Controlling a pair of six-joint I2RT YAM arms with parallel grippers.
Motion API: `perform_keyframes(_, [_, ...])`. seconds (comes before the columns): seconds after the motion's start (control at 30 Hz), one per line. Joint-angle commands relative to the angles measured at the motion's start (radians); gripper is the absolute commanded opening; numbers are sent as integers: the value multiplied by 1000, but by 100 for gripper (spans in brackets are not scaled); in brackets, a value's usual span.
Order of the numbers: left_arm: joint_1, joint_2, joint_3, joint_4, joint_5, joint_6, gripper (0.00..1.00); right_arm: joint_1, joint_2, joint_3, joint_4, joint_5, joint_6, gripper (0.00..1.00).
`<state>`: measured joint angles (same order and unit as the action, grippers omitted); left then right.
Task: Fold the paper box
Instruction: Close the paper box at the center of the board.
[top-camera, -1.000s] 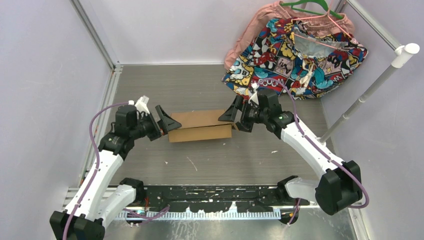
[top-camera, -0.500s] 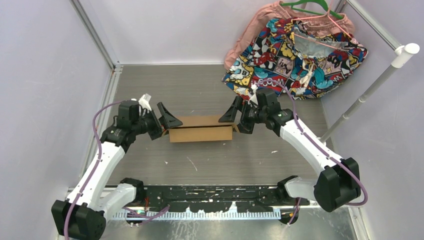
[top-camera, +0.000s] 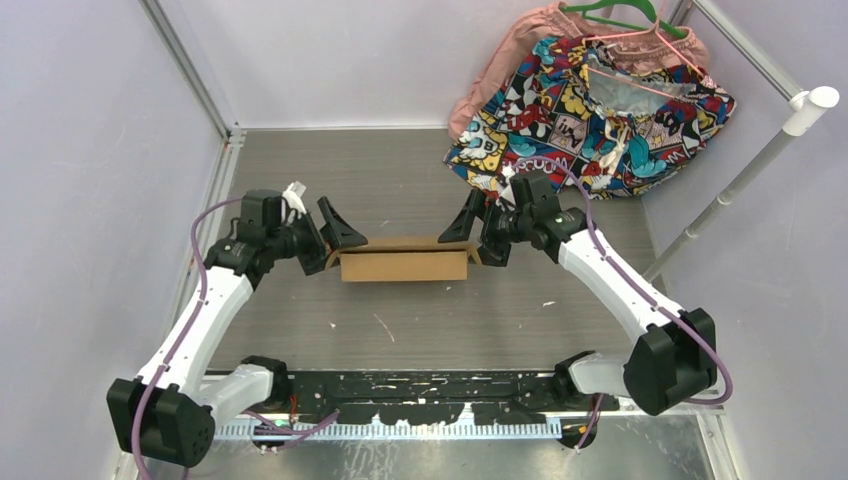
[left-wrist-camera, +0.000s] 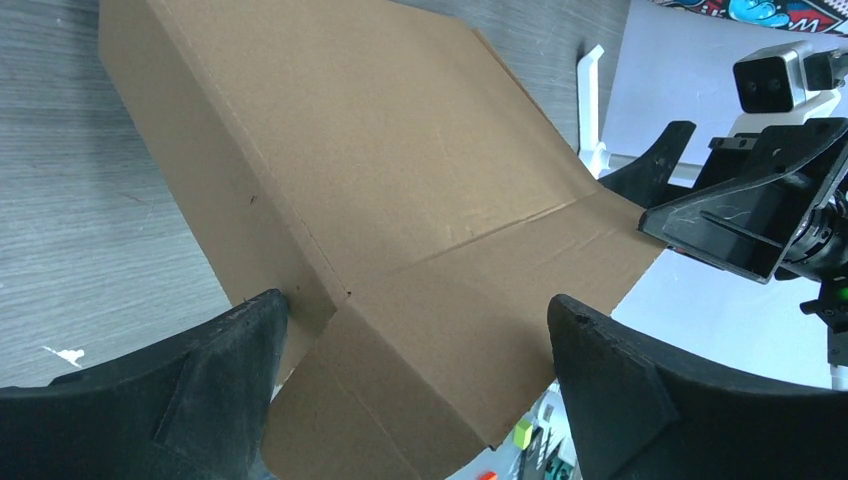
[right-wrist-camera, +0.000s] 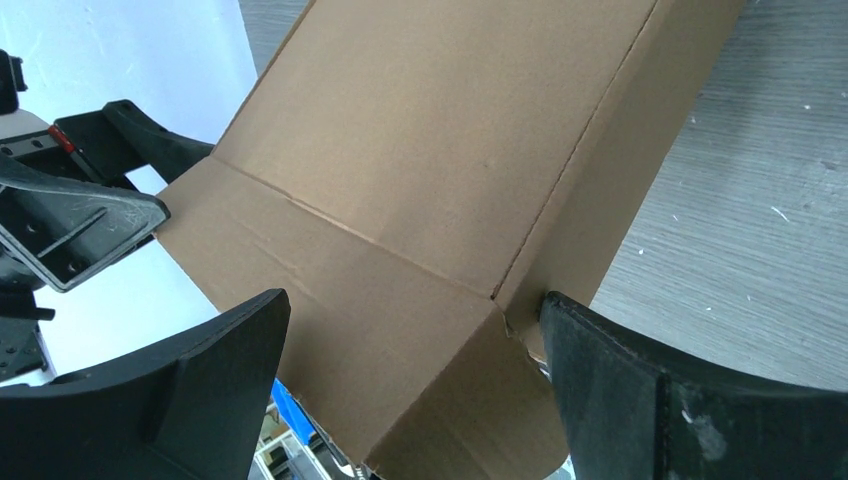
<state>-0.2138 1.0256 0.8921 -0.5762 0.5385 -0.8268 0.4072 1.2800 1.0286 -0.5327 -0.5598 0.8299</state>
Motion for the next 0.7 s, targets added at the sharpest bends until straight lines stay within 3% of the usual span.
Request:
perform_keyframes(0.0, [-24,18,82,6,209,-46,100,26,9,71,69,-161,55,100])
perform_keyframes(0.67, [-24,124,201,-163,277,-48,100,8,114,264,-125,-242,45,100])
